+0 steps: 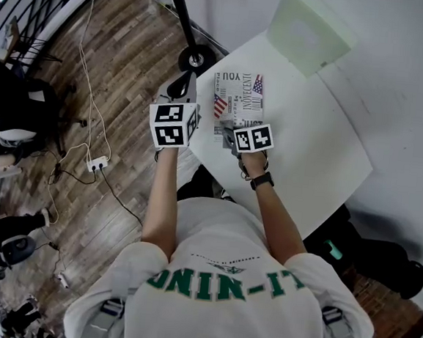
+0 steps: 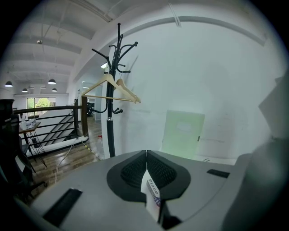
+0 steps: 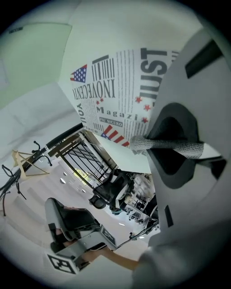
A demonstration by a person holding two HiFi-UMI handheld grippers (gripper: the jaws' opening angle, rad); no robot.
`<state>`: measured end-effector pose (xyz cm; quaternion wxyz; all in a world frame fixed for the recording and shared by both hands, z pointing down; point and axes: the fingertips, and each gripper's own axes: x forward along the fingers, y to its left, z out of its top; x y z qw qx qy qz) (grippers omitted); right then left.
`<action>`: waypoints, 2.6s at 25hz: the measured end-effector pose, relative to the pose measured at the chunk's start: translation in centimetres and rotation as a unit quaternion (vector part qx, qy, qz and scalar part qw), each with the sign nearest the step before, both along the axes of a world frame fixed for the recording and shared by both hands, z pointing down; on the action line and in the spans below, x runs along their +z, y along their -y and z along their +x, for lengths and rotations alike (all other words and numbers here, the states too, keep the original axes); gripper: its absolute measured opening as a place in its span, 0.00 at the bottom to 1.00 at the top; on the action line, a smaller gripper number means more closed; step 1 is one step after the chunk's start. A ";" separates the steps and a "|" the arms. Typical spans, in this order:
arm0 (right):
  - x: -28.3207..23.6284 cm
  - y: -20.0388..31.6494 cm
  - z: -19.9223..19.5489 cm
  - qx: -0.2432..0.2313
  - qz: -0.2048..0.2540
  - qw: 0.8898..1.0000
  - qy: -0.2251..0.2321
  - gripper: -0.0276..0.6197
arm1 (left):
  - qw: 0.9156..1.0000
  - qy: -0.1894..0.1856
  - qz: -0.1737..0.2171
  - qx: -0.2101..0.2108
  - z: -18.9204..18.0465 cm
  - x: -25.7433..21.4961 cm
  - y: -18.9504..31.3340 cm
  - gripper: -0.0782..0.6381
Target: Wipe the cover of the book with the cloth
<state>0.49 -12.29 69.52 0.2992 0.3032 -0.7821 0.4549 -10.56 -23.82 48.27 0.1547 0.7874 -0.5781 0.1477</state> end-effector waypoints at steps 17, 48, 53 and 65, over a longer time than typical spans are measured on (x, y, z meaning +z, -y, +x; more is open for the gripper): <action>-1.1 0.1 13.3 0.108 0.082 0.987 -0.091 0.10 | 1.000 0.005 0.022 0.011 1.1 -2.9 -3.6 0.13; -33.9 -7.5 11.6 0.117 0.549 0.827 -0.028 0.11 | 0.989 0.007 0.146 -0.036 6.1 -13.2 -20.6 0.13; -35.7 -8.4 13.0 0.119 0.565 0.815 -0.038 0.10 | 0.987 0.013 0.157 -0.025 8.0 -13.7 -20.9 0.13; -35.4 -8.9 14.7 0.154 0.541 0.826 -0.016 0.10 | 0.986 0.021 0.167 -0.010 9.8 -14.2 -22.4 0.13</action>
